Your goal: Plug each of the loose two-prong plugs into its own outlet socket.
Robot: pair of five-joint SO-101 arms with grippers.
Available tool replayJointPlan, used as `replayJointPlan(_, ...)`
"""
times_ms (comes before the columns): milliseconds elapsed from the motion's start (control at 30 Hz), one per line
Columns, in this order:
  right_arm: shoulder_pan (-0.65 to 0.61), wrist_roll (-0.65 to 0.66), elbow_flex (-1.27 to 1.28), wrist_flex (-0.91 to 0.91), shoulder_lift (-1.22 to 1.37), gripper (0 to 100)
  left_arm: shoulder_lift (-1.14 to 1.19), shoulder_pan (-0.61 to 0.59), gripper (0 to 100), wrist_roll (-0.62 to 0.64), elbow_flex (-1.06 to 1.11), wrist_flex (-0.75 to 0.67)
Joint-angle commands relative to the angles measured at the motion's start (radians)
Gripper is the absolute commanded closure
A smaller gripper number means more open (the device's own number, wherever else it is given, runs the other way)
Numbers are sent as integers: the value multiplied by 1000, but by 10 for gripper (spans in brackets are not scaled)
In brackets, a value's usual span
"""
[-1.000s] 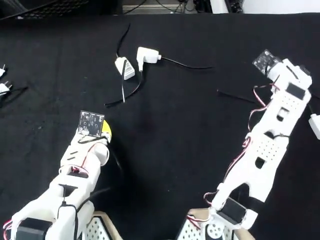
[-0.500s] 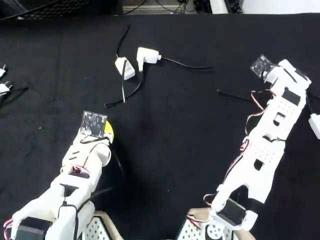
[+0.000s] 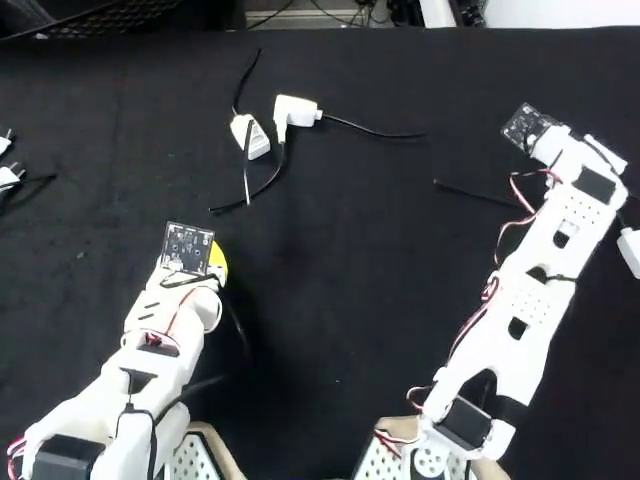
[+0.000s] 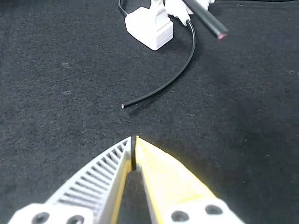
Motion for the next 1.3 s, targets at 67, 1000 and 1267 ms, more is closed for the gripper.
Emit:
replayJointPlan(67, -66, -51, 10, 385, -148, 986, -9, 10, 970, -8, 19, 8)
replayJointPlan(1000, -671, -760, 539, 687, -809, 986, -9, 10, 970, -8, 19, 8)
replayJointPlan(1267, -847, -865, 773, 686, -866, 986, -9, 2, 969, -8, 19, 8)
